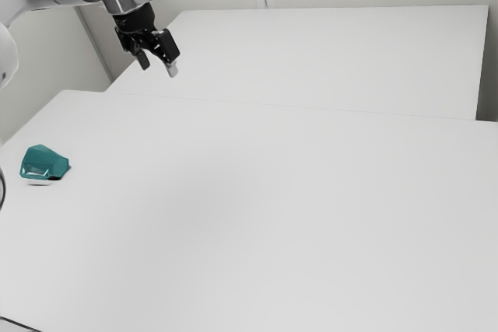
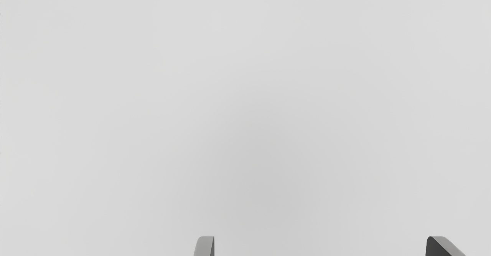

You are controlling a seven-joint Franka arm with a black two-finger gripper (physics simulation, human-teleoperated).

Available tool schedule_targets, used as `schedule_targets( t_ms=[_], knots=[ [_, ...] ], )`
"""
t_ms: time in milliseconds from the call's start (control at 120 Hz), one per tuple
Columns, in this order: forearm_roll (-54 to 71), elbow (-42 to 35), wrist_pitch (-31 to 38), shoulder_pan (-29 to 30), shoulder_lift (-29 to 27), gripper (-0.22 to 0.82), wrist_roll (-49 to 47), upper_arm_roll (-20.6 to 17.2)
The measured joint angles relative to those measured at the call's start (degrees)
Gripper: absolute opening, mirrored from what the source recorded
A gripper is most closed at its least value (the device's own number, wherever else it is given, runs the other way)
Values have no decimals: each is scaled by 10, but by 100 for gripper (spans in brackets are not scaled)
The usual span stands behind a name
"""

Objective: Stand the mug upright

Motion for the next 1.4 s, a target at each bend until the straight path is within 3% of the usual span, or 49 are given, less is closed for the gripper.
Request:
schedule_targets(
  t_ms=[400, 567, 750, 875, 1033, 1167, 1275, 1400],
  knots=[
    [3, -3, 5, 0, 1, 60, -1, 3],
    [-14, 5, -12, 21, 4, 60, 2, 52],
    [-103, 6, -31, 37, 8, 60, 40, 172],
    [-163, 7, -42, 116, 21, 60, 84, 198],
    [-232, 44, -68, 224, 82, 60, 142, 201],
    [-283, 136, -89, 296, 167, 60, 191, 193],
    [-314, 247, -107, 393, 260, 60, 228, 115],
    [-333, 347, -119, 431, 348, 60, 263, 92]
  ],
)
